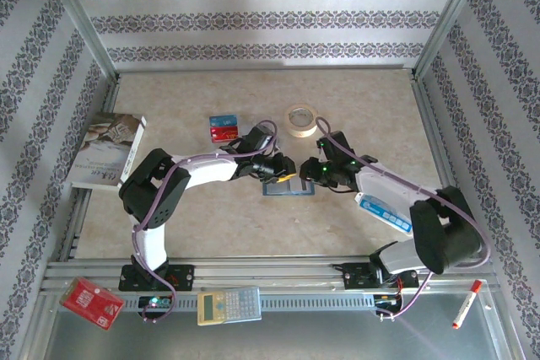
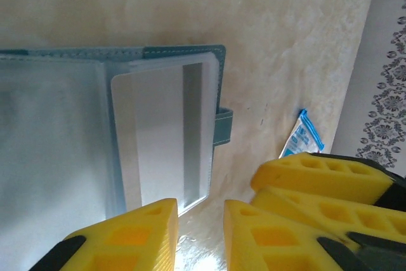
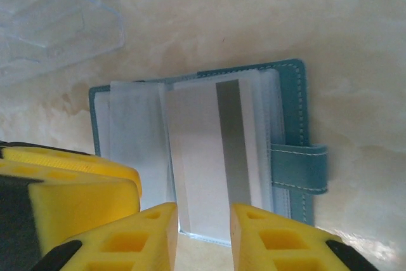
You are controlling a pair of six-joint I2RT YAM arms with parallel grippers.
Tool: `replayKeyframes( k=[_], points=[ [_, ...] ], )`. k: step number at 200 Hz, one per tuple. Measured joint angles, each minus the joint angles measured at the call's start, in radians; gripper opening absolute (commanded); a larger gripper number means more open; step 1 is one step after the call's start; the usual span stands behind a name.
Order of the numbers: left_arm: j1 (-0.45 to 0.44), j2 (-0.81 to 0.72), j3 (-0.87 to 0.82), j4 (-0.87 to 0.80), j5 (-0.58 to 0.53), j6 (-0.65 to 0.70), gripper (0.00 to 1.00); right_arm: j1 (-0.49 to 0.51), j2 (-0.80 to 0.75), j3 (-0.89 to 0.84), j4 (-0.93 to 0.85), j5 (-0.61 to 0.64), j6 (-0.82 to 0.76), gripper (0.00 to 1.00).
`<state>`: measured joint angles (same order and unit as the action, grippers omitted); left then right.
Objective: Take the credit cards out of the card holder
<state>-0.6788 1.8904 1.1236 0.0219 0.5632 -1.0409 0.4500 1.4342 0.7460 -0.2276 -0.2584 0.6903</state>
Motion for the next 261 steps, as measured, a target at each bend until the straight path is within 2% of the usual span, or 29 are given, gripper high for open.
replayKeyframes(
  k=[66, 138, 173, 213, 261],
  points=[
    [0.000, 0.048, 0.000, -0.039, -0.023, -0.018, 0.26, 0.003, 0.114, 0.002, -0.002, 0.005, -0.009, 0.26],
    [0.000, 0.065, 0.001, -0.038, -0.025, -0.018, 0.26, -0.003, 0.139, 0.003, 0.005, -0.006, -0.009, 0.24],
    [0.005, 0.079, 0.001, -0.006, 0.014, -0.010, 0.25, -0.003, 0.147, 0.009, 0.004, -0.016, -0.009, 0.24],
    [0.020, 0.078, -0.017, 0.014, 0.046, 0.027, 0.19, -0.003, 0.153, 0.016, -0.005, -0.018, -0.009, 0.23],
    [0.038, 0.073, -0.062, 0.087, 0.091, 0.044, 0.06, -0.003, 0.160, 0.026, -0.015, -0.018, -0.009, 0.23]
  ],
)
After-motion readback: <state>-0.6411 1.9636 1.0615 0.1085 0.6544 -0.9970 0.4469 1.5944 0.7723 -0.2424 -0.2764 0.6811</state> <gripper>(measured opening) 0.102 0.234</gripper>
